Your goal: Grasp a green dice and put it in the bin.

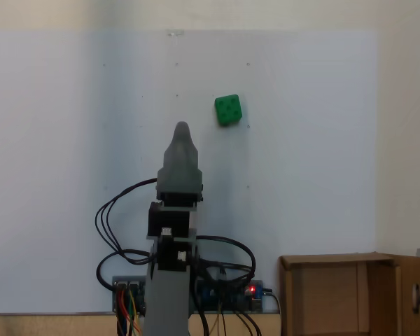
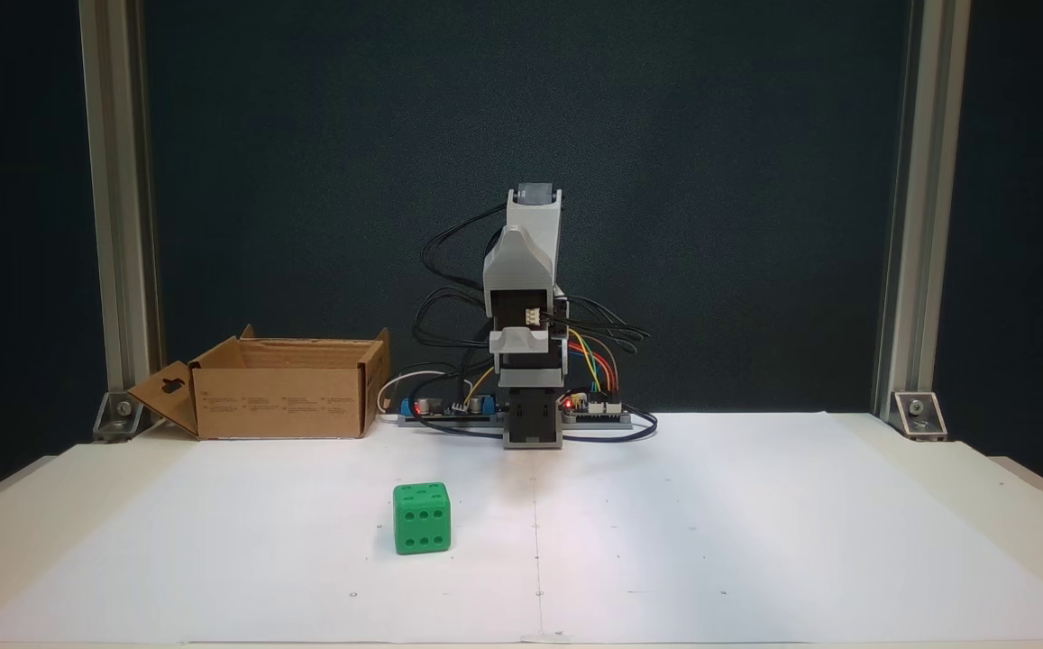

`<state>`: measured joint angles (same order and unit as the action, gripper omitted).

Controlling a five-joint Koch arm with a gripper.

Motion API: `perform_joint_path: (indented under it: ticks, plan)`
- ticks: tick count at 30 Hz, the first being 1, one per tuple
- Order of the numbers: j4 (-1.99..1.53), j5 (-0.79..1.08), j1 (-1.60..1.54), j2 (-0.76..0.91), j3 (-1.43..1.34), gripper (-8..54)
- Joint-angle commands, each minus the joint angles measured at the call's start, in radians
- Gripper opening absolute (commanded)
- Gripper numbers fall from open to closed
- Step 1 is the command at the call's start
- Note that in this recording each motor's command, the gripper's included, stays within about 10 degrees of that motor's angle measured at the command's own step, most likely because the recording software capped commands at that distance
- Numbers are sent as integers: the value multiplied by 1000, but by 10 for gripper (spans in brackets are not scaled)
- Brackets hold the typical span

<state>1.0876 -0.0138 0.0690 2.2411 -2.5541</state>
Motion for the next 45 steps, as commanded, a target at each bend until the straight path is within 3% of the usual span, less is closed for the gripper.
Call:
perform_joint_path:
  ticks: [1,2,7,14,16,27,40,45]
  plan:
    - [175,155,48,112,-175,454]
    - [186,155,48,112,-277,454]
    - [166,156,18,112,-283,454]
    - [-293,155,2,114,-268,452]
    - [-445,153,-12,114,-100,447]
    - [-1078,141,-43,112,198,438]
    - [-1653,-210,69,100,690,437]
    - [-1942,-330,69,31,1019,438]
